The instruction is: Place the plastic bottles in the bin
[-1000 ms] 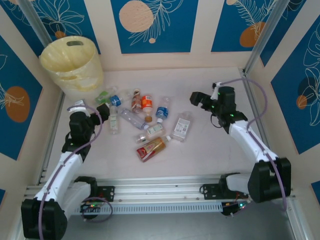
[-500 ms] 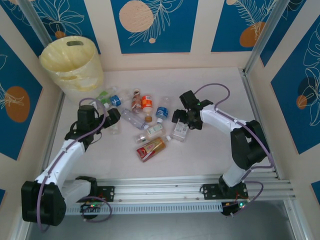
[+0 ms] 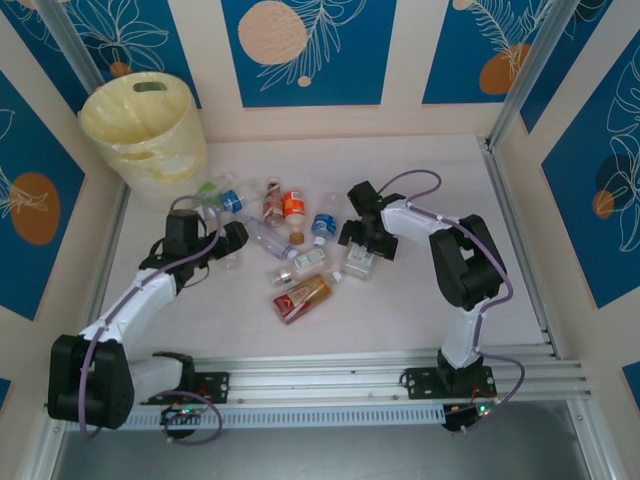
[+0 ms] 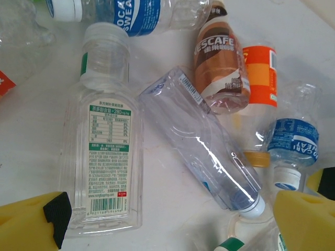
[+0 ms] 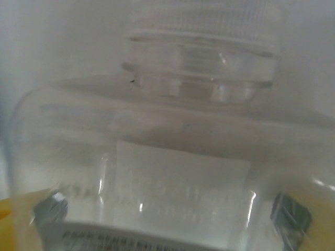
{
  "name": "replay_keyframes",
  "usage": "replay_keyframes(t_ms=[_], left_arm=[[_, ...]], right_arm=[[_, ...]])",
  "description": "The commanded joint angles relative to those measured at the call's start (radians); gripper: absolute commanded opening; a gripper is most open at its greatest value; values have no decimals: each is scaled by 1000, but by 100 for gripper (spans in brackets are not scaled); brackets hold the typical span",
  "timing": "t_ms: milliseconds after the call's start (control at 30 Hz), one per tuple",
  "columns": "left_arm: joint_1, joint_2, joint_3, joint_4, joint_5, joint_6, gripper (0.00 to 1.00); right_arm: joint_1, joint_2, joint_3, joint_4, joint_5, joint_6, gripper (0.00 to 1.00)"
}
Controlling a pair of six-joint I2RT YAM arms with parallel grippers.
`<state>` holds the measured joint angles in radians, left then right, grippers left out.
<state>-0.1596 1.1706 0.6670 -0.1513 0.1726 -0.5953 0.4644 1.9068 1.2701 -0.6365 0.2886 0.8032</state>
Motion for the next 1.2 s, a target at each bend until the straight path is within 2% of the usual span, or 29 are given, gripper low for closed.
replay_keyframes(t_ms=[0, 167, 300, 467, 600, 700, 900, 1000, 1167], left_arm=[[-20, 28, 32, 10, 40, 32, 100], [-63, 68, 56, 37, 76, 61, 100], [-123, 94, 80, 94, 147, 101, 100], [-229, 118, 100, 256, 343, 191, 100], [-282, 174, 102, 475, 513, 150, 100], [-321, 245, 174, 469, 545, 149, 100], [-403, 353, 290, 514, 558, 156, 100], [-411, 379, 304, 569, 561, 135, 100], [-421, 414, 315, 644, 647, 110, 100]], right_arm=[[-10, 18, 24, -1, 8, 20, 99], [-13, -16, 12, 30, 50, -13, 85], [-16, -131, -47, 115, 40, -36, 72], [6, -310, -109, 236, -10, -43, 71], [39, -389, -79, 275, -78, -31, 72], [60, -436, -70, 317, -118, 21, 72], [124, -456, -8, 325, -90, 43, 73], [131, -457, 0, 336, -105, 53, 73], [132, -446, 8, 337, -101, 69, 74]])
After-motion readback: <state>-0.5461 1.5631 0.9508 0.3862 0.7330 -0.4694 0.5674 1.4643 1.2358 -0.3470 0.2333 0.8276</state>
